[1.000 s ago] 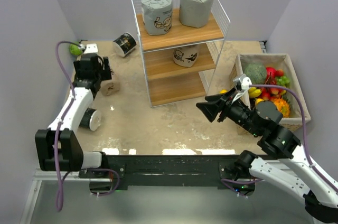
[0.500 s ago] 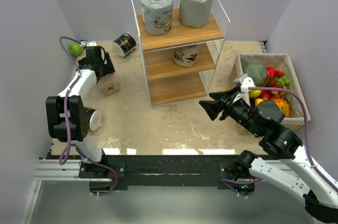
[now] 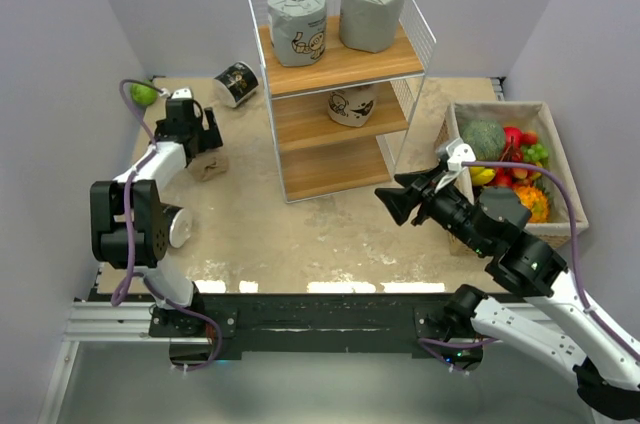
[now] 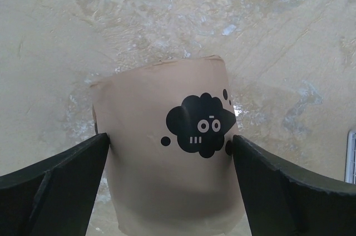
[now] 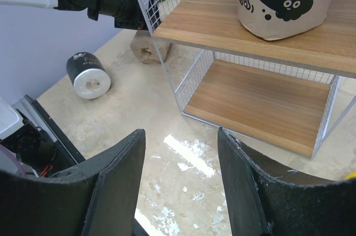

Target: Place and organize the paper towels onto the shelf

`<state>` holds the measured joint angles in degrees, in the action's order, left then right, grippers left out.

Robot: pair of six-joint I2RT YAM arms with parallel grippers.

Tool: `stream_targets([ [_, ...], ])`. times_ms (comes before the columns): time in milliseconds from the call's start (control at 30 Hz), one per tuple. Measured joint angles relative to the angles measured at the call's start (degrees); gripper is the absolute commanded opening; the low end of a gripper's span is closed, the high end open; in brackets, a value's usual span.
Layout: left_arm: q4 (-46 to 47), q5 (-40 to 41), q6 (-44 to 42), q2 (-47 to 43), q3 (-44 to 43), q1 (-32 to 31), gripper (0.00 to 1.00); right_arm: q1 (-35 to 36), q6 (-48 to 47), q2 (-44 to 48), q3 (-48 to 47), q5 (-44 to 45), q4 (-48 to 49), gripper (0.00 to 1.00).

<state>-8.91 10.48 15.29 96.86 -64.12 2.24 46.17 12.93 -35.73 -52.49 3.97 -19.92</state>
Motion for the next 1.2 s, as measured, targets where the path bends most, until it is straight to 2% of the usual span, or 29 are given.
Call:
stream_targets([
  [167,1.5,-0.2,-1.0,-1.2,1.7,-1.0,0.91,0.0,0.0,0.1,0.0,0.0,0.0,0.57],
  [433,-2.0,-1.7,1.8,-8.6,7.3,-5.1,0.79,0.0,1.0,-2.1,0.0,1.4,-2.0,0.53],
  [600,-3.4,0.2,5.5,-14.7,12.3,-7.6,0.78,0.0,2.1,-3.6,0.0,1.7,-3.5,0.52],
  [833,-11.6,1.5,10.9,-32.3,18.5,-12.7,0.84,0.0,4.7,-4.3,0.0,2.5,-5.9,0.52],
  [900,-12.6,2.4,10.5,-35.4,17.0,-12.5,0.87,0.0,5.3,-3.9,0.0,2.3,-6.0,0.53],
  [1000,-13.4,4.2,9.2,-34.2,12.0,-10.9,0.88,0.0,5.9,-3.1,0.0,2.0,-5.9,0.54],
  [1200,-11.4,3.6,6.1,-24.8,5.1,0.3,0.92,0.0,7.5,-3.5,-0.3,3.0,-6.8,0.54],
])
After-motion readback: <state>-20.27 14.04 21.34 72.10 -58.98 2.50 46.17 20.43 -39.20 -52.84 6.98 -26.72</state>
